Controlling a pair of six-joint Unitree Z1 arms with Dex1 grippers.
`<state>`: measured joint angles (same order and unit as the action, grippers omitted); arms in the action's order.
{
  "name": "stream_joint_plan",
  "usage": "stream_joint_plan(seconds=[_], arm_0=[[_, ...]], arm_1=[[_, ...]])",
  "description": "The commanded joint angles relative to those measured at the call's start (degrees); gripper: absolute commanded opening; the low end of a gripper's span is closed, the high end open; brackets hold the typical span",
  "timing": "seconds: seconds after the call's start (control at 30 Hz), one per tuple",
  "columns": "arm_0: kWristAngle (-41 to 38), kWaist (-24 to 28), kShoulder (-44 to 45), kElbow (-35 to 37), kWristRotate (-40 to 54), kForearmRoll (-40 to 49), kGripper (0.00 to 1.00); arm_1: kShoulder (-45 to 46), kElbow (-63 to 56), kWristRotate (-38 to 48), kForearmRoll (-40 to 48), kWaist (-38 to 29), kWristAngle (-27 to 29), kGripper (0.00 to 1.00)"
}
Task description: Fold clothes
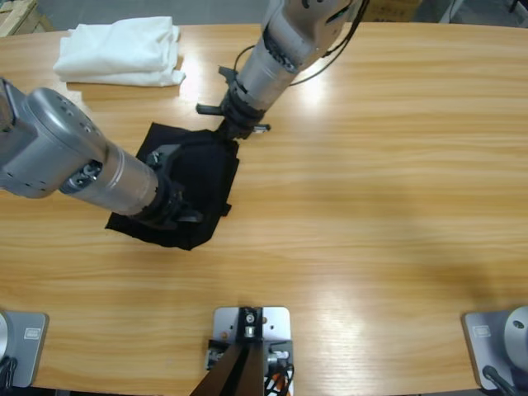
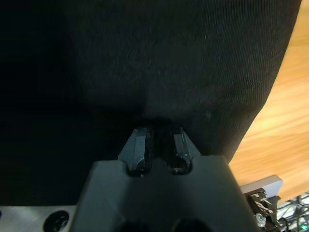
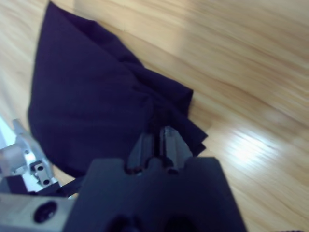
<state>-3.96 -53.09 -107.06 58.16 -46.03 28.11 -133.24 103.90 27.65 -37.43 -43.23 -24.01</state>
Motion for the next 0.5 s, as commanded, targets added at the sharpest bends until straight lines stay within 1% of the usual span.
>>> stream_joint_plan(seconds=[0.03, 0.2, 0.3, 0.33, 0.37, 0.4, 0.47, 0.5], arm_0=[[-1.94, -1.22, -5.08, -4.18, -2.41, -4.26, 0.117], [-2.45, -1.22, -4.93, -5.38, -3.15, -5.38, 0.117], [-2.44, -1.22, -1.3, -4.99, -3.29, -5.35, 0.123], [-2.47, -1.22, 2.06, -4.43, -3.21, -5.35, 0.143], [-2.51, -1.22, 5.52, -3.99, -3.1, -5.35, 0.149], [-2.63, -1.22, 10.08, -3.44, -3.17, -5.24, 0.149], [-2.73, -1.22, 17.41, -1.26, -3.1, -1.83, 0.149], [-2.54, -1.22, 20.69, 0.56, -3.14, 1.52, 0.146]], arm_1=[[3.23, -4.62, 0.56, -1.24, 0.27, 6.41, 0.0], [3.63, -5.11, 0.3, -1.43, 0.27, 9.7, 0.0], [5.41, -5.17, 0.33, -2.66, 0.26, 13.43, 0.0], [6.57, -4.57, 0.53, -3.98, 0.26, 13.99, 0.521], [7.57, -3.76, 0.54, -5.74, 0.26, 14.73, 0.884], [9.35, -3.5, 0.25, -6.72, 0.26, 15.05, 0.99], [12.93, -3.8, 0.21, -6.92, 0.26, 14.43, 1.0], [14.69, -3.78, 0.21, -6.93, 0.29, 13.89, 0.982]])
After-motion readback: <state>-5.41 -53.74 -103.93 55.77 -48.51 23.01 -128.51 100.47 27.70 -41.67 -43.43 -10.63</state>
